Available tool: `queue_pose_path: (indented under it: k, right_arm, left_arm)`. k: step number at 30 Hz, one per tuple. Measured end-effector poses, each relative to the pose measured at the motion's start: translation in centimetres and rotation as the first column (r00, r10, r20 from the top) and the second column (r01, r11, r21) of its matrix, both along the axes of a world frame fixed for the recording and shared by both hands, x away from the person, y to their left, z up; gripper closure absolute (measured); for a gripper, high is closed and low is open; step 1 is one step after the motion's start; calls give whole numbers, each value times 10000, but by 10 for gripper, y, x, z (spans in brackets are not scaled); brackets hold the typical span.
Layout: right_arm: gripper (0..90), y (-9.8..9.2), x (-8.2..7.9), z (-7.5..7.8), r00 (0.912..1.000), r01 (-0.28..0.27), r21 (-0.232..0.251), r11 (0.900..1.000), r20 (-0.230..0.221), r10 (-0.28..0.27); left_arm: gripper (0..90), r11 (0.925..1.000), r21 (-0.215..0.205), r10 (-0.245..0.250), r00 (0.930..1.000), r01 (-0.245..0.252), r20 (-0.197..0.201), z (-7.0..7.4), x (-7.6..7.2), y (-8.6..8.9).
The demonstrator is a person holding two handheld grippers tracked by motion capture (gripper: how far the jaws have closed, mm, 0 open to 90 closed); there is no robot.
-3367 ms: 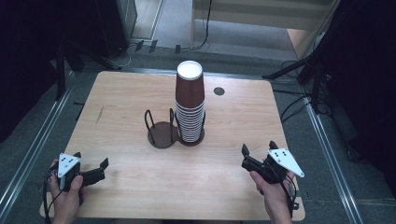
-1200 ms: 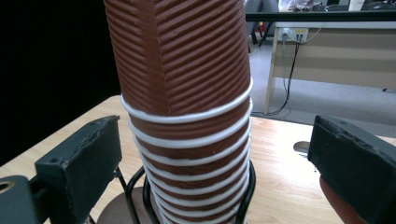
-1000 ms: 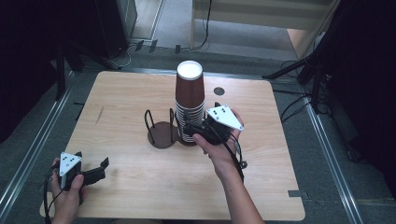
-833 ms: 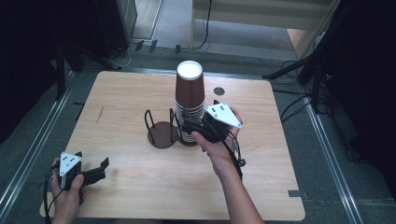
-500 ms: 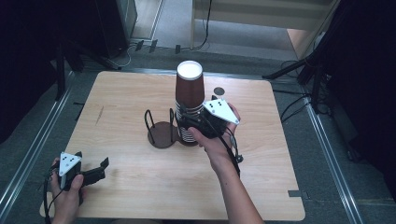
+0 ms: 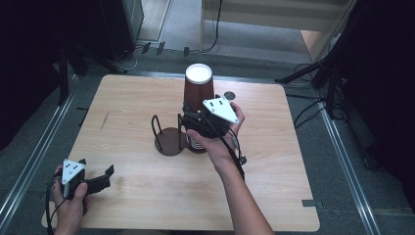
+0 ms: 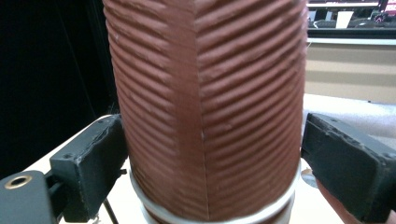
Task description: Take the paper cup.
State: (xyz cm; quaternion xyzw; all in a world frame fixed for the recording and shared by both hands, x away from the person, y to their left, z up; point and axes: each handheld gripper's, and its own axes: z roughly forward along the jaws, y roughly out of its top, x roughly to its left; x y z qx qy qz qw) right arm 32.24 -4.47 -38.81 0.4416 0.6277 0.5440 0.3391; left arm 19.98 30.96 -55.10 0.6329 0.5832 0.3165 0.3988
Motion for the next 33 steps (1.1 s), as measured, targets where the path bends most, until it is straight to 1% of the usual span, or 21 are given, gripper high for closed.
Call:
queue_pose_path:
  k: [4,6,12,16,19,25,28,30,33]
  right_arm:
    - [71,2,3,-1,9999,44,-146,9999,127,-42]
    - [68,5,6,-1,9996,114,-301,9995,276,-106]
    - [67,9,9,-3,9986,282,-329,9991,464,-266]
    - [74,11,11,-2,9984,300,-279,9992,484,-286]
    - [80,12,11,-2,9978,296,-420,9987,611,-270]
    - [84,12,11,0,9986,241,-344,9991,471,-225]
    - [88,11,11,1,9984,247,-317,9992,519,-230]
    - [90,11,11,2,9984,247,-239,9994,506,-235]
    - [96,10,13,5,9987,140,-277,9995,492,-127]
  left_arm:
    - [23,10000,-25,7,10000,-7,11,0,0,0]
    - [23,10000,-58,35,10000,-35,37,0,1,0]
    - [23,10000,-40,14,10000,-14,26,0,1,0]
    - [23,10000,-54,44,10000,-44,50,0,1,0]
    - [23,9999,-95,94,9999,-93,75,0,1,0]
    - [23,10000,-54,72,10000,-72,38,0,2,0]
    - [23,9999,-65,78,10000,-77,46,0,2,0]
    - [23,9999,-89,62,10000,-62,56,0,2,1]
    - [23,9998,-201,28,10000,-27,86,0,2,2]
